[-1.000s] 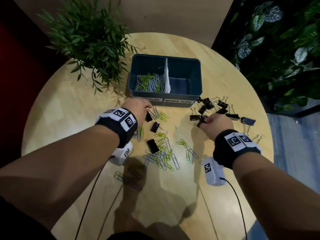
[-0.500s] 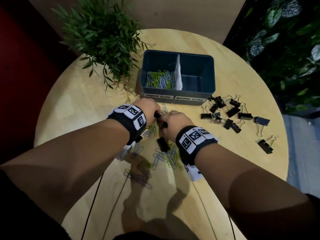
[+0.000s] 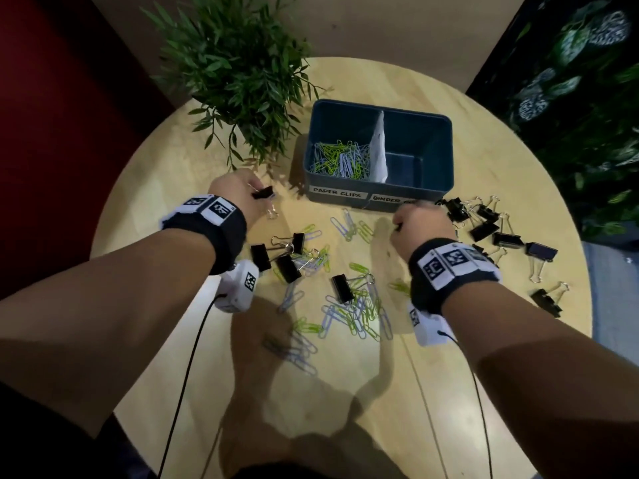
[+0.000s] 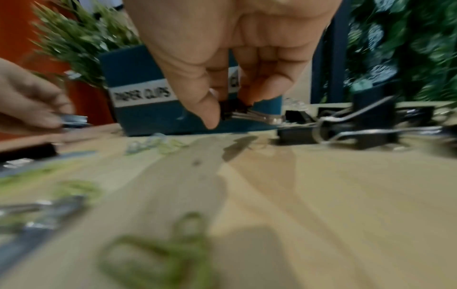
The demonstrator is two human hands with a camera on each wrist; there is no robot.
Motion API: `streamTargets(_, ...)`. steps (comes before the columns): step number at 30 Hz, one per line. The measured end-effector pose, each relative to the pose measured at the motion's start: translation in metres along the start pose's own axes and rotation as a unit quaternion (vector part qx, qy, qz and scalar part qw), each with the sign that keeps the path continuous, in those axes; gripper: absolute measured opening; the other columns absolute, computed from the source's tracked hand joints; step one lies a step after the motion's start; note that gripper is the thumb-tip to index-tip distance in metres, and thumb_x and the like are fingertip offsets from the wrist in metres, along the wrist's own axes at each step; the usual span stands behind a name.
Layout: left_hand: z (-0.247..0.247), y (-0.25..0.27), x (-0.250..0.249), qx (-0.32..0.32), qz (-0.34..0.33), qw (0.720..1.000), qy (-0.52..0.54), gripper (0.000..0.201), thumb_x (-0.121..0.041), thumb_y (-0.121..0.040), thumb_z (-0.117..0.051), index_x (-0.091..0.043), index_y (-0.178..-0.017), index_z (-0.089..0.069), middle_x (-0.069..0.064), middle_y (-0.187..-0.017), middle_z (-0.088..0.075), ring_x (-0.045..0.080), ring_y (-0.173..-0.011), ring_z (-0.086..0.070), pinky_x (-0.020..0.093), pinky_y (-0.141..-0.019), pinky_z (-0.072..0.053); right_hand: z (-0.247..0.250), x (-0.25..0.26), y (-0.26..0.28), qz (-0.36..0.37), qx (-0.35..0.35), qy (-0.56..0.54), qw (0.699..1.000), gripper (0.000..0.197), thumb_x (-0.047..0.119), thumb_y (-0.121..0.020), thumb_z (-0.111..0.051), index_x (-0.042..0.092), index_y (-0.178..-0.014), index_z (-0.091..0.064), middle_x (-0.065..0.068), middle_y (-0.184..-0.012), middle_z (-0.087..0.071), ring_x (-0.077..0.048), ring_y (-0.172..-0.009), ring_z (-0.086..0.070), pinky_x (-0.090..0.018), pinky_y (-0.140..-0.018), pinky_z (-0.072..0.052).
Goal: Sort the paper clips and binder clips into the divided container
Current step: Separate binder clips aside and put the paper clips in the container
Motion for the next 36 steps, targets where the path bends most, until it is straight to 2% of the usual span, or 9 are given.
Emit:
streamTargets(3, -0.002, -0.004, 0.013, -0.003, 0.021, 1.0, -0.006, 0.023, -0.023, -0.079, -0.072, -0.016, -0.099, -0.063, 0.007, -0.101, -0.07, 0.027, -0.086, -0.063, 0.031, -0.073, -0.051, 0.003, -0.018, -0.005, -0.021, 0.021, 0.028, 0.999, 0.023, 0.006, -0.087, -0.051, 0.011, -0.105, -0.065, -0.015, -0.117, -0.057, -0.029, -0.108, -0.053, -0.037, -0.096, -0.045)
streamTargets(7, -0.002, -0.004, 0.012, 0.003, 0.008, 0.999, -0.039, 0.033, -0.029, -0.082, -0.068, -0.018, -0.112, -0.062, 0.008, -0.116, -0.065, 0.029, -0.101, -0.062, 0.034, -0.088, -0.051, -0.002, -0.016, 0.005, -0.019, 0.003, 0.023, 1.0, 0.027, 0.011, -0.086, -0.057, 0.018, -0.111, -0.064, -0.007, -0.127, -0.05, -0.027, -0.122, -0.042, -0.04, -0.104, -0.039)
streamTargets(11, 0.003, 0.014, -0.007, 0.017, -0.085, 0.991, -0.102, 0.033, -0.024, -0.082, -0.065, -0.017, -0.114, -0.06, 0.01, -0.129, -0.049, 0.028, -0.108, -0.056, 0.034, -0.089, -0.047, -0.015, 0.017, 0.037, 0.122, 0.115, -0.002, 0.986, 0.034, 0.03, -0.083, -0.064, 0.026, -0.116, -0.061, 0.001, -0.121, -0.051, -0.02, -0.119, -0.046, -0.034, -0.102, -0.041)
streamTargets(14, 0.001, 0.032, -0.016, 0.161, -0.159, 0.965, -0.134, 0.036, -0.023, -0.073, -0.074, -0.021, -0.107, -0.062, 0.002, -0.116, -0.058, 0.016, -0.095, -0.056, 0.027, -0.085, -0.047, -0.026, 0.037, 0.052, 0.192, 0.212, 0.057, 0.956, 0.052, 0.036, -0.081, -0.066, 0.028, -0.13, -0.05, -0.003, -0.126, -0.048, -0.023, -0.121, -0.043, -0.037, -0.103, -0.041)
streamTargets(17, -0.005, 0.04, -0.011, 0.265, -0.13, 0.924, -0.243, 0.053, -0.024, -0.065, -0.08, -0.026, -0.112, -0.056, 0.001, -0.113, -0.052, 0.019, -0.101, -0.056, 0.034, -0.088, -0.05, -0.033, 0.043, 0.05, 0.202, 0.213, 0.092, 0.952, 0.047, 0.028, -0.084, -0.06, 0.024, -0.13, -0.049, -0.005, -0.124, -0.05, -0.026, -0.117, -0.049, -0.037, -0.097, -0.046)
streamTargets(21, -0.008, 0.042, -0.003, 0.268, -0.123, 0.895, -0.333, 0.053, -0.019, -0.066, -0.076, -0.028, -0.111, -0.05, 0.0, -0.106, -0.044, 0.019, -0.091, -0.051, 0.031, -0.078, -0.049, -0.02, 0.035, 0.041, 0.141, 0.178, 0.045, 0.973, 0.045, 0.035, -0.08, -0.067, 0.023, -0.121, -0.056, -0.004, -0.114, -0.056, -0.023, -0.107, -0.055, -0.035, -0.091, -0.049)
streamTargets(28, 0.002, 0.039, 0.0, 0.213, -0.12, 0.933, -0.264, 0.039, -0.022, -0.067, -0.072, -0.022, -0.104, -0.058, -0.001, -0.106, -0.061, 0.02, -0.096, -0.058, 0.03, -0.08, -0.051, 0.011, -0.008, 0.017, -0.012, 0.115, 0.01, 0.993, 0.038, 0.043, -0.075, -0.073, 0.028, -0.107, -0.058, -0.001, -0.102, -0.065, -0.02, -0.087, -0.06, -0.031, -0.074, -0.054)
streamTargets(32, 0.019, 0.03, -0.003, 0.145, -0.109, 0.958, -0.222, 0.043, -0.026, -0.068, -0.071, -0.022, -0.109, -0.058, 0.003, -0.11, -0.06, 0.024, -0.098, -0.058, 0.036, -0.083, -0.053, 0.028, -0.043, 0.001, -0.099, 0.0, 0.012, 0.995, 0.047, 0.04, -0.079, -0.067, 0.019, -0.12, -0.057, -0.012, -0.113, -0.056, -0.031, -0.1, -0.057, -0.035, -0.08, -0.048)
streamTargets(36, 0.02, 0.021, 0.0, 0.095, -0.116, 0.966, -0.21, 0.043, -0.023, -0.072, -0.069, -0.021, -0.114, -0.059, 0.009, -0.115, -0.057, 0.027, -0.102, -0.057, 0.035, -0.084, -0.051, 0.025, -0.058, -0.006, -0.117, 0.03, 0.035, 0.992, 0.052, 0.04, -0.081, -0.066, 0.014, -0.125, -0.055, -0.016, -0.117, -0.052, -0.036, -0.105, -0.054, -0.036, -0.084, -0.046)
Point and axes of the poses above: each hand's wrist, its own y-axis away from the middle knuckle, its own z-axis out of the back of the hand, x = y × z, the point moved 1 cm from there along -y, towards the middle knuckle
